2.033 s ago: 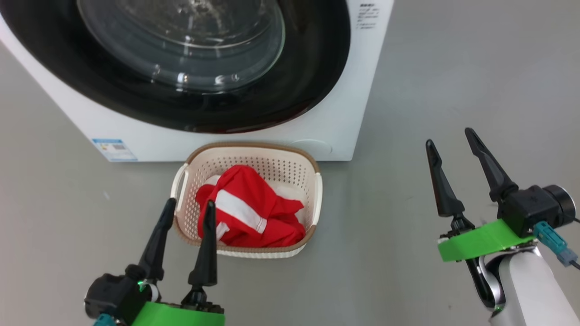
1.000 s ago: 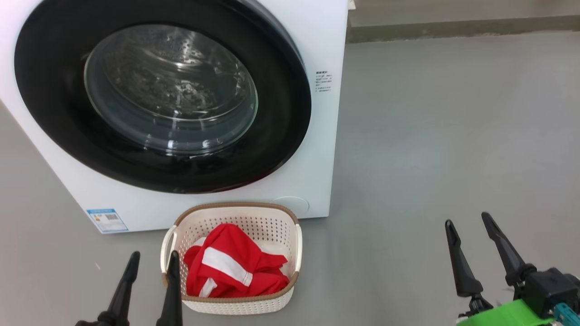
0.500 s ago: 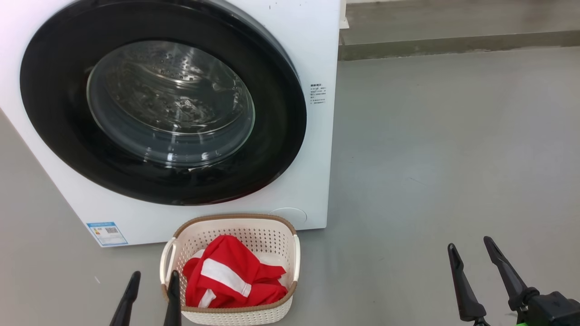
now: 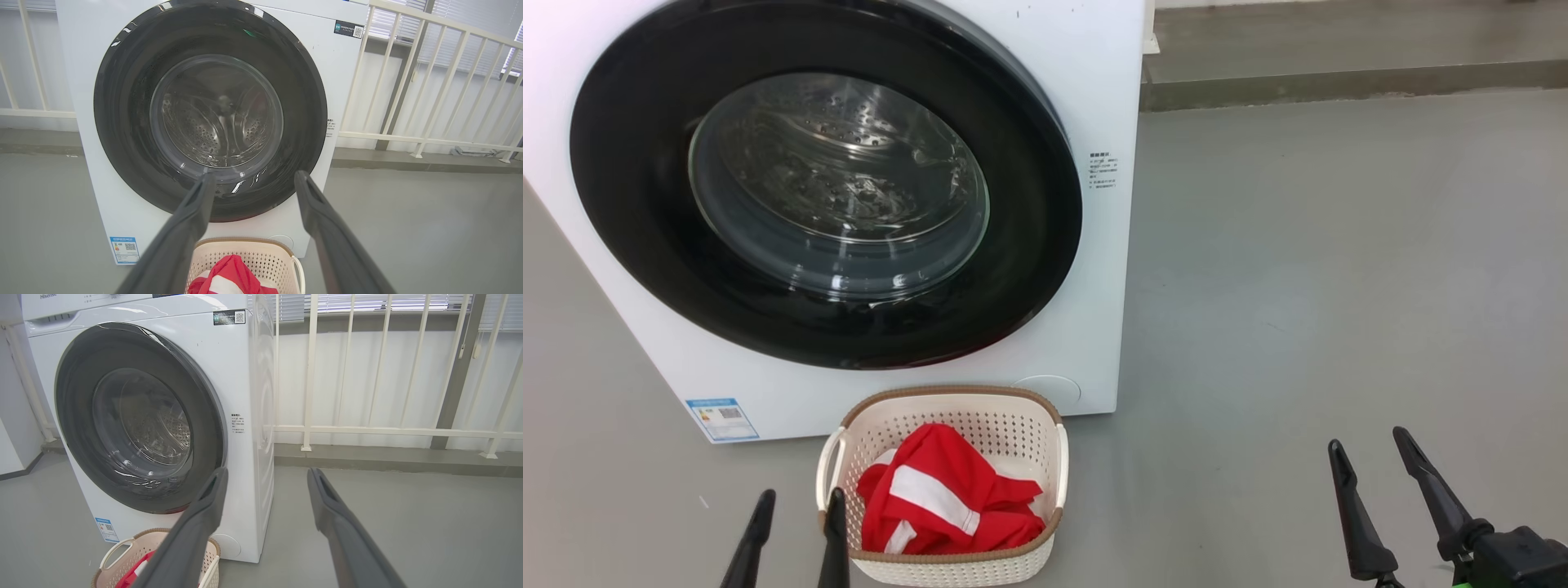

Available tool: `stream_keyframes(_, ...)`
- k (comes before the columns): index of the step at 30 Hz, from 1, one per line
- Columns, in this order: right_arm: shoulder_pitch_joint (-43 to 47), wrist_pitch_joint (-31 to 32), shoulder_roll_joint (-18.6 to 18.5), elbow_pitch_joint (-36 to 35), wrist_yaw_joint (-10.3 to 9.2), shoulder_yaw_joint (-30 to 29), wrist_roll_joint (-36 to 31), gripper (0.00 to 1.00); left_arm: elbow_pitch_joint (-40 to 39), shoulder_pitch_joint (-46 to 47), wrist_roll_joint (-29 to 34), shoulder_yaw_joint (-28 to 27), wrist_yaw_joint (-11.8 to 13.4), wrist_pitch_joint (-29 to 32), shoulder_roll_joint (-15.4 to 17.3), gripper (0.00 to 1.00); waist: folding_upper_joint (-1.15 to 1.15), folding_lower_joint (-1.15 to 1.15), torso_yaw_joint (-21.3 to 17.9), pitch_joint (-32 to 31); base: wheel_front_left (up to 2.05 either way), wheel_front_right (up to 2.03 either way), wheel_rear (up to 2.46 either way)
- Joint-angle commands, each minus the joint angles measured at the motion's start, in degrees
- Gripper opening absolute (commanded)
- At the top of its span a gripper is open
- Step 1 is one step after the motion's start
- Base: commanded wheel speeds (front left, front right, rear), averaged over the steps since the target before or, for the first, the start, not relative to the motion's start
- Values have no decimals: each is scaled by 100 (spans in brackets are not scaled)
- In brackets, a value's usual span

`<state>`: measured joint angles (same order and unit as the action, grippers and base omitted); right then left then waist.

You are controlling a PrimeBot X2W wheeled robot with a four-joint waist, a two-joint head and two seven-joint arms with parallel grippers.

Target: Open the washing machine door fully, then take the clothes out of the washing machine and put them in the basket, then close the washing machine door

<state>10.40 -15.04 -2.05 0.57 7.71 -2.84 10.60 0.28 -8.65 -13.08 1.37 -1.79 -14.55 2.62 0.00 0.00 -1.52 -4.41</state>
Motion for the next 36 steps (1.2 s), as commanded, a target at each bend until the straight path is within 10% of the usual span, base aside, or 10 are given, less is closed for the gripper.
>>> stream_keyframes(1,-142,4,-83,-132,-22,143,45,100,-161,115,86,-172,17,-45,26,100,0,0,-2,-3,0,0,0)
stream_keyframes(2,0,0,0,4,0,2,1,0,-15,0,62,5,13,0,0,0,0,0,-2,-3,0,0,0)
stream_keyframes(36,-375,424,-48,569,-4,30,2037,0,552,334,-1828,-144,-120,534,-12,0,0,0,35,107,0,0,0)
